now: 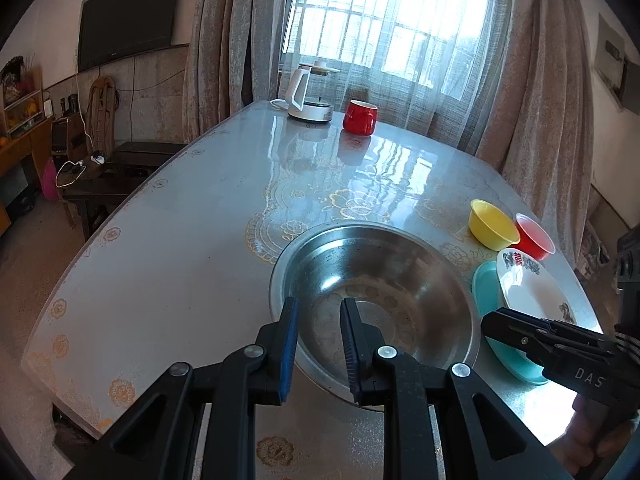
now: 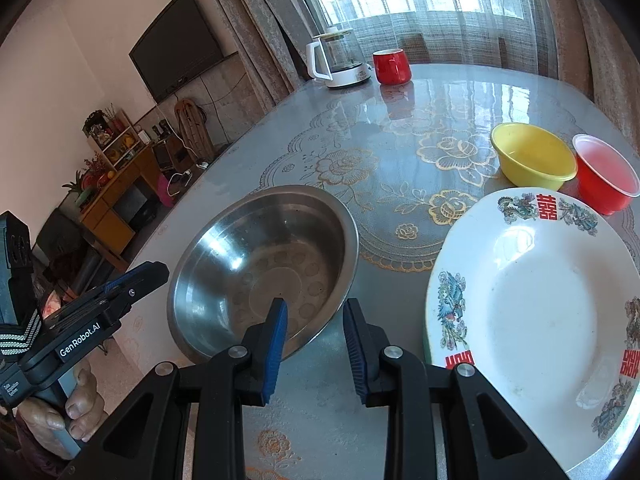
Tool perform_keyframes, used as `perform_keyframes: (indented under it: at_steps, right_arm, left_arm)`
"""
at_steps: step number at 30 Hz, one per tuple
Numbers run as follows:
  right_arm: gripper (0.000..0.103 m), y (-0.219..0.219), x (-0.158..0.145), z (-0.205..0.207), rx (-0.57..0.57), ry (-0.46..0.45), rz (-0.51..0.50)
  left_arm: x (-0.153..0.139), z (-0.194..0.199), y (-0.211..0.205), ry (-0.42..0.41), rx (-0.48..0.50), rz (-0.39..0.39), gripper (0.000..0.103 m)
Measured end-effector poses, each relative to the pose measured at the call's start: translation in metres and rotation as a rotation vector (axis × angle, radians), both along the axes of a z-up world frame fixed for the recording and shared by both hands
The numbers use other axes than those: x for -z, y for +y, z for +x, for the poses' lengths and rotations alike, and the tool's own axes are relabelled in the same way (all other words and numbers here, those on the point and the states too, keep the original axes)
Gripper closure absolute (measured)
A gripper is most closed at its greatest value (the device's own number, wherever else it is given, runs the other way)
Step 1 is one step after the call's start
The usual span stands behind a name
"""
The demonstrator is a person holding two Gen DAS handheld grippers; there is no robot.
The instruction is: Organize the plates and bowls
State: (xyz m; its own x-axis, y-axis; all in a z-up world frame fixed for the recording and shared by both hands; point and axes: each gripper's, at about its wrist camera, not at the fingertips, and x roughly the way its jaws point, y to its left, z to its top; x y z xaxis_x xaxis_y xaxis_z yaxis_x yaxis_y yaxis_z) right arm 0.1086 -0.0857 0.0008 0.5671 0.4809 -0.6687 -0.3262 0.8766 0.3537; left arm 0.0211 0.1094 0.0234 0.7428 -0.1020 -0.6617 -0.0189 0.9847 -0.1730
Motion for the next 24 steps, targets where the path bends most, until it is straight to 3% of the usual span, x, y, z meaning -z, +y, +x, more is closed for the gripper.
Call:
perform_keyframes:
  at_steps: [14, 24]
  right_arm:
    - [0.071, -0.029, -0.013, -0.009, 0.04, -0.06, 0.105]
    - [0.071, -0.076, -0.017, -0.002, 0.179, -0.056, 0.147]
  left_arm:
    - [-0.004, 0.013, -0.051, 0.003, 0.119, 0.065, 0.082]
    - [-0.003, 0.029, -0.08, 0.02, 0.186, 0.09, 0.081]
